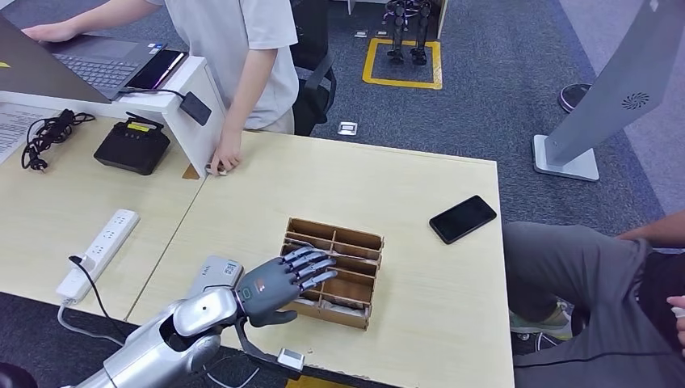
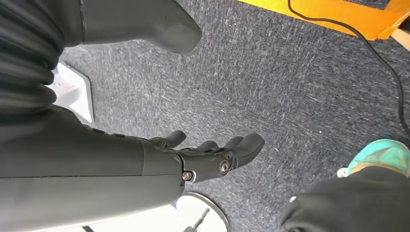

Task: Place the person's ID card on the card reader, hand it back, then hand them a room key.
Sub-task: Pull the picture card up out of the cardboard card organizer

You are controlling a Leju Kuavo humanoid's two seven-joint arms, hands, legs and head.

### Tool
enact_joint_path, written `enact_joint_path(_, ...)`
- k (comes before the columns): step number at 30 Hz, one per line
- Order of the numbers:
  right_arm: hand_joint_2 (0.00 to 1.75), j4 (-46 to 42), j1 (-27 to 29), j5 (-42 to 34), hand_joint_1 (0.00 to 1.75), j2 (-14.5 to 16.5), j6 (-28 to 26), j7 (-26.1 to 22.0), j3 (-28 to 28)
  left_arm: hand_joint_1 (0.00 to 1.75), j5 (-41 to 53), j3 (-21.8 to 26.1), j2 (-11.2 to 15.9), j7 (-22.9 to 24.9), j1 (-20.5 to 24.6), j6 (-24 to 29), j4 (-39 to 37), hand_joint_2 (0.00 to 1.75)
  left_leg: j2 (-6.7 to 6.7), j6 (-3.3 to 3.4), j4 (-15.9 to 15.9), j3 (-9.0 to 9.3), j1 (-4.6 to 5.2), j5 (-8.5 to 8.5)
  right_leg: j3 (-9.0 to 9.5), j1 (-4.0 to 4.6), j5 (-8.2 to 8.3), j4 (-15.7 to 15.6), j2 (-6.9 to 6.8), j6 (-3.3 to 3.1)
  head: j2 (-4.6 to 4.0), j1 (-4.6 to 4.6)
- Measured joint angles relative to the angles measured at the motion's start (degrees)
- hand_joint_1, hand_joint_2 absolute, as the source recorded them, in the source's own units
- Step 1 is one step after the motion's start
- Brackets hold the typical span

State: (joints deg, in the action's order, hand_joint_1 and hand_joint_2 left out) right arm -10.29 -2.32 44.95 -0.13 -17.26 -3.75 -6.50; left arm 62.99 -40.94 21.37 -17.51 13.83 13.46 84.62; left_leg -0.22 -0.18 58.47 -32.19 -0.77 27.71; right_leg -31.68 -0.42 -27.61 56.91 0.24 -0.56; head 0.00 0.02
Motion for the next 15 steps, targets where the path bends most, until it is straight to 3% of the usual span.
enact_joint_path(15, 1.75, 0.0, 0.6, 0.1, 0.0, 0.0, -0.1, 0.1, -0.8, 0.0, 0.0, 0.0, 1.1, 1.2, 0.0, 0.4, -0.6, 1.75, 0.0, 0.0, 0.0, -0.01, 0.0, 0.0, 0.0, 0.0, 0.0, 0.0, 0.0, 0.0, 0.0, 0.0)
